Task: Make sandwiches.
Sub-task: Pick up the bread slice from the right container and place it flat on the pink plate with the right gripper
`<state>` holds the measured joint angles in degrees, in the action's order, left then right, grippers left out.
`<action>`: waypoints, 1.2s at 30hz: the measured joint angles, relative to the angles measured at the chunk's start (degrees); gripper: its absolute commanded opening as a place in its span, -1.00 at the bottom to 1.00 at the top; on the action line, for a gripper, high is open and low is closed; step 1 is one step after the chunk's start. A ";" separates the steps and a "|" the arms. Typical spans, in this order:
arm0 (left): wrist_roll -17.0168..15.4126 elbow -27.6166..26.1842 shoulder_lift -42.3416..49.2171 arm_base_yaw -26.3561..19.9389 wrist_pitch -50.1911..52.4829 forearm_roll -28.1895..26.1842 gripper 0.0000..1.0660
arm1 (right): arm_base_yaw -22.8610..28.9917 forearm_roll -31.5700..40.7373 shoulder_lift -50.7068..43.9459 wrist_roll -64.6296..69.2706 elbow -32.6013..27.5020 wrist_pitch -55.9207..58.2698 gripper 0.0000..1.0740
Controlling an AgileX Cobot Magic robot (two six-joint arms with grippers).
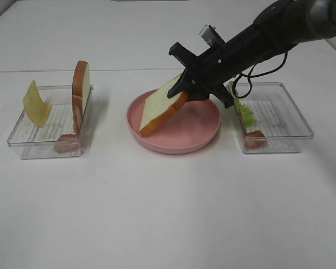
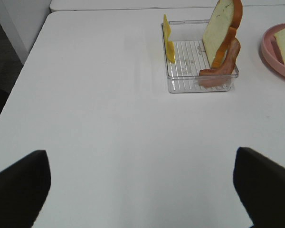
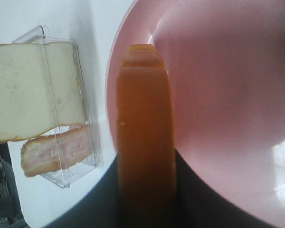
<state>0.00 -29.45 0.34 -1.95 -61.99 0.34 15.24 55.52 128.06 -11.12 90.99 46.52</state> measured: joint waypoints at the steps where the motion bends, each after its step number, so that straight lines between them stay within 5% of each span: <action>1: 0.00 0.00 0.00 0.00 0.00 0.00 0.92 | 0.00 0.00 0.57 0.00 0.69 0.00 -1.00; 8: 0.00 0.00 0.00 0.00 0.00 0.00 0.92 | 0.00 -0.34 2.75 0.00 3.04 0.57 -1.00; 11: 0.00 0.00 0.00 0.00 0.00 0.00 0.92 | 0.00 -1.26 2.81 0.00 3.04 0.63 -0.84; 13: 0.00 0.00 0.00 0.00 0.00 0.00 0.92 | 0.00 -1.83 2.81 0.06 3.04 0.74 -0.45; 16: 0.00 0.00 0.00 0.00 0.00 0.00 0.92 | -0.06 -2.46 2.81 0.06 3.09 1.15 -0.27; 18: 0.00 0.00 0.00 0.00 0.00 0.00 0.92 | -0.06 -4.53 2.81 0.06 3.27 2.06 0.40; 20: 0.00 0.00 0.00 0.00 0.00 0.00 0.92 | -0.06 -6.19 2.81 0.06 3.95 2.98 0.54; 29: 0.00 0.00 0.00 0.00 0.00 0.00 0.92 | -0.06 -8.31 2.81 0.97 7.28 6.65 0.55; 36: 0.00 0.00 0.00 0.00 0.00 0.00 0.92 | -0.06 -16.50 2.35 5.44 12.03 12.26 0.55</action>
<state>0.00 -29.45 0.34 -1.95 -61.99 0.34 15.18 39.02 130.41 -5.67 103.02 58.79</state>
